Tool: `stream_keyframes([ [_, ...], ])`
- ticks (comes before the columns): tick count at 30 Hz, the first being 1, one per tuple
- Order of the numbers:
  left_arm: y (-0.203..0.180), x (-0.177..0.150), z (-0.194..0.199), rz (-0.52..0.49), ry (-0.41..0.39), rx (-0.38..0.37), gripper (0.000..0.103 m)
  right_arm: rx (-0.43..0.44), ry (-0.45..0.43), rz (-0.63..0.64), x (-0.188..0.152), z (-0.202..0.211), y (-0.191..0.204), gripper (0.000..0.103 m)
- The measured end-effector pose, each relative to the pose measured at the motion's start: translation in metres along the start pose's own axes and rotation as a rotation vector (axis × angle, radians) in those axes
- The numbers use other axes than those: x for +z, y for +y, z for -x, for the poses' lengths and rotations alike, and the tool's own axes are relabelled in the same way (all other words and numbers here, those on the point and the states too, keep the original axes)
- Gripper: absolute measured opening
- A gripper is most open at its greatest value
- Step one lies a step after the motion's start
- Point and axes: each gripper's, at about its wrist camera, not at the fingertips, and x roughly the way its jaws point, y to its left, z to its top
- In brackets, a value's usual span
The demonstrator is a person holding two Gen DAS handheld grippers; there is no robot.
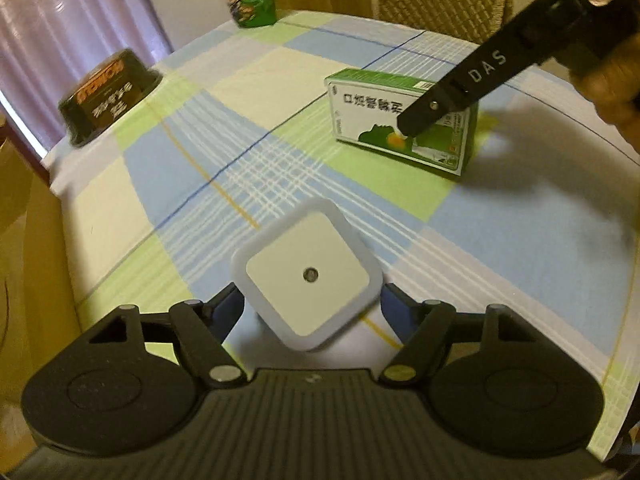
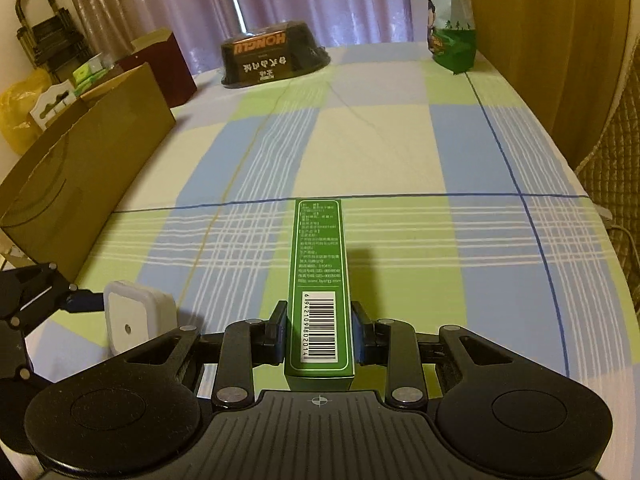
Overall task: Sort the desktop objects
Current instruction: 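Lift the night light and the green box off the table with both tools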
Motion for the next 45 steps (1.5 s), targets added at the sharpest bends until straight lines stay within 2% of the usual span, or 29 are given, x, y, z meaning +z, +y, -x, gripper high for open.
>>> stream_keyframes([
  [2,0.0,0.0,-0.001,0.049,0.001,0.038,0.075,-0.018,-0.019,0.013,-0.003,0.001,0.006,0.03],
  [5,0.004,0.005,-0.001,0.183,-0.004,0.072,0.077,-0.027,-0.041,0.015,-0.007,0.0,0.012,0.03],
  [11,0.009,0.011,-0.003,0.429,-0.001,0.085,0.077,-0.021,-0.053,0.032,-0.01,-0.005,0.013,0.03],
  [14,0.009,0.009,-0.002,0.464,-0.01,0.094,0.076,-0.013,-0.056,0.009,-0.009,-0.007,0.009,0.03],
  [20,0.021,0.003,0.005,0.468,-0.01,0.15,0.075,0.0,-0.061,-0.012,-0.007,-0.007,0.006,0.03],
  [24,0.028,0.0,0.011,0.504,-0.004,0.155,0.076,0.011,-0.068,-0.013,-0.006,-0.006,0.007,0.03],
  [26,0.027,0.002,0.01,0.522,-0.009,0.168,0.077,0.014,-0.07,-0.013,-0.006,-0.005,0.007,0.03],
  [29,0.025,0.006,0.007,0.557,-0.018,0.196,0.085,0.019,-0.069,-0.019,-0.006,-0.005,0.006,0.03],
  [31,0.026,0.009,0.004,0.596,-0.02,0.214,0.085,0.021,-0.07,-0.022,-0.005,-0.005,0.005,0.03],
  [33,0.026,0.011,0.001,0.595,-0.026,0.23,0.085,0.024,-0.071,-0.025,-0.004,-0.006,0.005,0.03],
  [35,0.025,0.013,-0.002,0.548,-0.032,0.229,0.085,0.027,-0.071,-0.028,-0.004,-0.007,0.005,0.03],
  [40,0.025,0.01,-0.01,0.262,-0.02,0.181,0.089,0.033,-0.07,-0.03,-0.004,-0.007,0.004,0.03],
  [43,0.032,0.005,-0.017,0.161,0.018,0.104,0.09,0.037,-0.069,-0.031,-0.002,-0.009,0.005,0.03],
  [45,0.035,0.003,-0.02,0.102,0.013,0.083,0.09,0.038,-0.068,-0.028,-0.002,-0.009,0.006,0.03],
])
